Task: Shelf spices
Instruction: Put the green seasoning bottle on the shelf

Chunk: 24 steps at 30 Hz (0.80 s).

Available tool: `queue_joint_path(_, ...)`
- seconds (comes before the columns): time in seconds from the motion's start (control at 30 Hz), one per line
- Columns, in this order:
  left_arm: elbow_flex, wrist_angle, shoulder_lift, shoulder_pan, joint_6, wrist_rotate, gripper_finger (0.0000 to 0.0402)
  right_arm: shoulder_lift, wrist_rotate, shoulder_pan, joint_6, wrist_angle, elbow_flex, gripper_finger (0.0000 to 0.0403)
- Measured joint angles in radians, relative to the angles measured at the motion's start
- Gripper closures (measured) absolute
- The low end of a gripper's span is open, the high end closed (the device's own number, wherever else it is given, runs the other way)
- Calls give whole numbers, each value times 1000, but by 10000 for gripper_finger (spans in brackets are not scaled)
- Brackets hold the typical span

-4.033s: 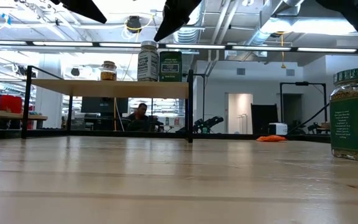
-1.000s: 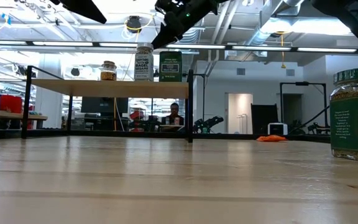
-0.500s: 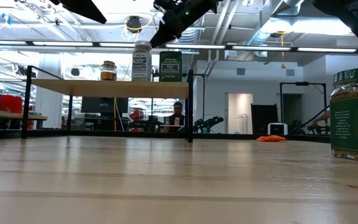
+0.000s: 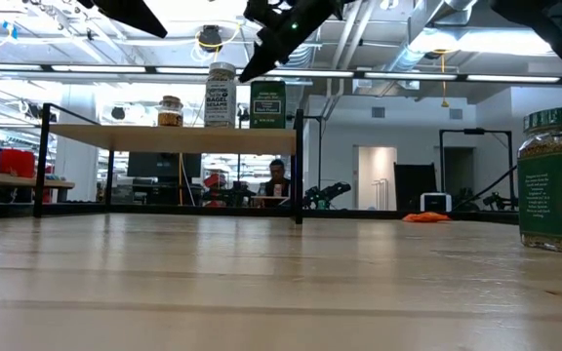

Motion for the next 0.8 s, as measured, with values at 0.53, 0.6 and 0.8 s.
queue_joint_path(0.53, 0, -21, 0, 0, 52, -64, 396, -155, -351, -30, 36, -444, 1, 401)
queue_joint_path(0.6, 0, -19, 0, 0, 54, -57, 396, -160, -359, -29, 34, -508, 1, 401)
queue_joint_path(0.8, 0, 8, -10, 0, 145, -38, 396, -163, -365, -17, 65, -709, 1, 401)
